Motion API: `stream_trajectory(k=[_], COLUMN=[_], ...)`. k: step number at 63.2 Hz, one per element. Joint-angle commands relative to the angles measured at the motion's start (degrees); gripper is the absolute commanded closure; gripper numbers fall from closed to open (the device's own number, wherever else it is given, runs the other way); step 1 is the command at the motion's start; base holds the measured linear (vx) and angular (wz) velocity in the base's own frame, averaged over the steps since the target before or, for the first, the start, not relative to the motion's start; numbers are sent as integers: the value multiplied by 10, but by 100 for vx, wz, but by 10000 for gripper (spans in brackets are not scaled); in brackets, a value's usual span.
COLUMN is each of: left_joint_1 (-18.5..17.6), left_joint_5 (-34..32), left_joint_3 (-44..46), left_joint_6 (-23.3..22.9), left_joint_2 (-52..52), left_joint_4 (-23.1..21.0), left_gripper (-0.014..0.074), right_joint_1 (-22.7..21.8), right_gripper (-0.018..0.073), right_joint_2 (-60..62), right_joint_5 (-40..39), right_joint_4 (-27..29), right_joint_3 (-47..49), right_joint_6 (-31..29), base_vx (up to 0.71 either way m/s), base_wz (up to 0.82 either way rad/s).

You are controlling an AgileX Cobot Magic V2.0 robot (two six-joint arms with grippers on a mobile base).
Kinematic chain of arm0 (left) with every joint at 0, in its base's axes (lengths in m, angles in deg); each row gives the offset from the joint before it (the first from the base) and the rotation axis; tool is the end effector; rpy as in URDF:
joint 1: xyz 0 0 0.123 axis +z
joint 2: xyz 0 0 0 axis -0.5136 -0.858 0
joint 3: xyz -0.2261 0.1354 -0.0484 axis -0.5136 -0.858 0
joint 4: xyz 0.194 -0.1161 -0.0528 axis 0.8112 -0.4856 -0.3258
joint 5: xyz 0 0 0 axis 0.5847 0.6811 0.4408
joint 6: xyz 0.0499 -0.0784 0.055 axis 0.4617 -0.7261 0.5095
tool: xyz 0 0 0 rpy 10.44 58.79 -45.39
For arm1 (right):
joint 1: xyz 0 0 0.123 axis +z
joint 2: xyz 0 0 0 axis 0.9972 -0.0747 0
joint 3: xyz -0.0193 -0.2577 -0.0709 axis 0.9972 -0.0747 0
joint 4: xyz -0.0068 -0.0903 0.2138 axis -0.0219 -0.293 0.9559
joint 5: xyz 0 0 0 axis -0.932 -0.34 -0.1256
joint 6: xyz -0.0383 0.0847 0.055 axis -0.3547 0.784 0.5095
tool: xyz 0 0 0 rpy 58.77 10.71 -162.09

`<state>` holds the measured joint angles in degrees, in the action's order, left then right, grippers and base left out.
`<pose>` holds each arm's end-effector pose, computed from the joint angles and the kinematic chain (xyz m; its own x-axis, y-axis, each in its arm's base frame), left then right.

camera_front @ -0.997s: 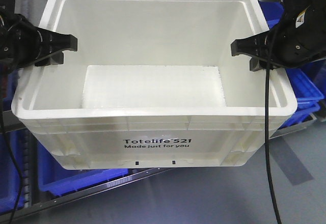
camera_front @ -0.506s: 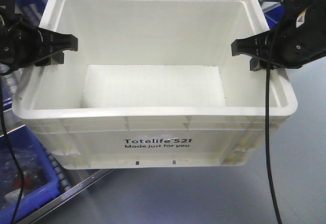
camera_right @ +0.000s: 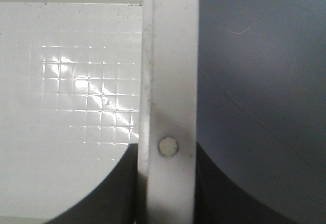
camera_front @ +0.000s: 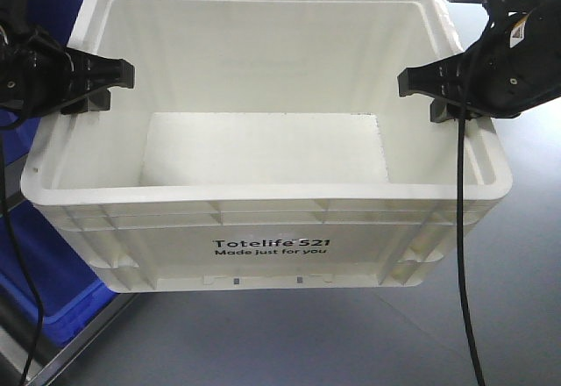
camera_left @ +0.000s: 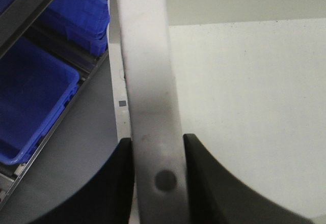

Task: Move bin from left to right shelf
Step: 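Hold the crate with both grippers while the base turns away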

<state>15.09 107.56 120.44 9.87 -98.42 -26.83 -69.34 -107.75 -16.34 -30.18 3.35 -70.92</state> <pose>0.2807 -0.0779 0.3455 -0.7652 -0.0362 -0.6428 0.0803 0.9853 -0.1511 0.2918 0.0776 0.3365 -0.8243 -0.0184 -0.5658 -0.0660 0.9958 0.0638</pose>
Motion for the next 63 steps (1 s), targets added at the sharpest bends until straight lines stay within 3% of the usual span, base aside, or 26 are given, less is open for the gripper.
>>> stream_trajectory(k=[1,63], left_joint_1=[1,1], left_joint_5=[-47,-47], left_joint_3=[23,23], left_joint_6=[24,24], left_joint_2=[37,37], left_joint_4=[16,16], left_gripper=[461,461], right_joint_1=[-11,-11], right_gripper=[460,460], right_joint_2=[27,27], right_joint_5=[-58,-58], right_joint_4=[-69,-69], right_joint_3=[20,20], right_joint_6=[6,6], base_vx=[12,15], base_wz=[-52,-53])
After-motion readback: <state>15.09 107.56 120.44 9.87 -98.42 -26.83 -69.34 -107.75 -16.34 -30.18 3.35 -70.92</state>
